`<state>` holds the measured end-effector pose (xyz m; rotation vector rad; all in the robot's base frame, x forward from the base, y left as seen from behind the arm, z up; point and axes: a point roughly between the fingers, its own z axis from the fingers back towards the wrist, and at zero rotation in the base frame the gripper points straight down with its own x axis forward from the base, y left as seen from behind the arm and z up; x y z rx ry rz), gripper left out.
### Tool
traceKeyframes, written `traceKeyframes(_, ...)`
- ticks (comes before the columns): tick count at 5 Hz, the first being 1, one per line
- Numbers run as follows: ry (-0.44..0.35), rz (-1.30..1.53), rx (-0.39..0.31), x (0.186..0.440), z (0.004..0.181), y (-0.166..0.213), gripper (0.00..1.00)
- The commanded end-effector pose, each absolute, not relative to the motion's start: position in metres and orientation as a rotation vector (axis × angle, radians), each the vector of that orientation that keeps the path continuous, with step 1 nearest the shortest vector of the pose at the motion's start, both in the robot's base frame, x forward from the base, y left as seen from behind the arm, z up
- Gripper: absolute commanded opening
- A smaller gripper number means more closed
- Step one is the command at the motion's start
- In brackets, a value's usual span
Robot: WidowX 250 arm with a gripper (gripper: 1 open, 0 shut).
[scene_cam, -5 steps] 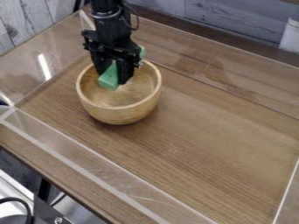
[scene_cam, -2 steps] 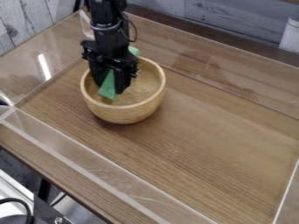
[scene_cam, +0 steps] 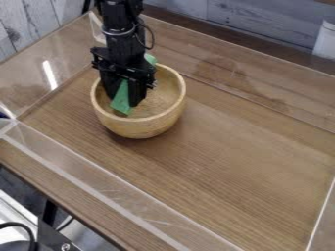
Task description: Put the green block in the brown bowl
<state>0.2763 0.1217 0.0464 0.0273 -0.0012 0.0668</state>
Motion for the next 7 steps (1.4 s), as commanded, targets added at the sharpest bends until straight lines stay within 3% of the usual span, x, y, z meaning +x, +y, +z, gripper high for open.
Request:
traceKeyframes(1, -0.012, 0.086, 0.034, 0.278, 0.049, 0.127, 1.00)
traceKeyframes(4, -0.005, 0.102, -0.004, 0.275, 0.063, 0.121, 1.00)
traceKeyframes(5, -0.035, 0.105, -0.009, 0.276, 0.080, 0.119, 1.00)
traceKeyframes(7, -0.128, 0.088, -0.017, 0.285, 0.140, 0.103, 1.00)
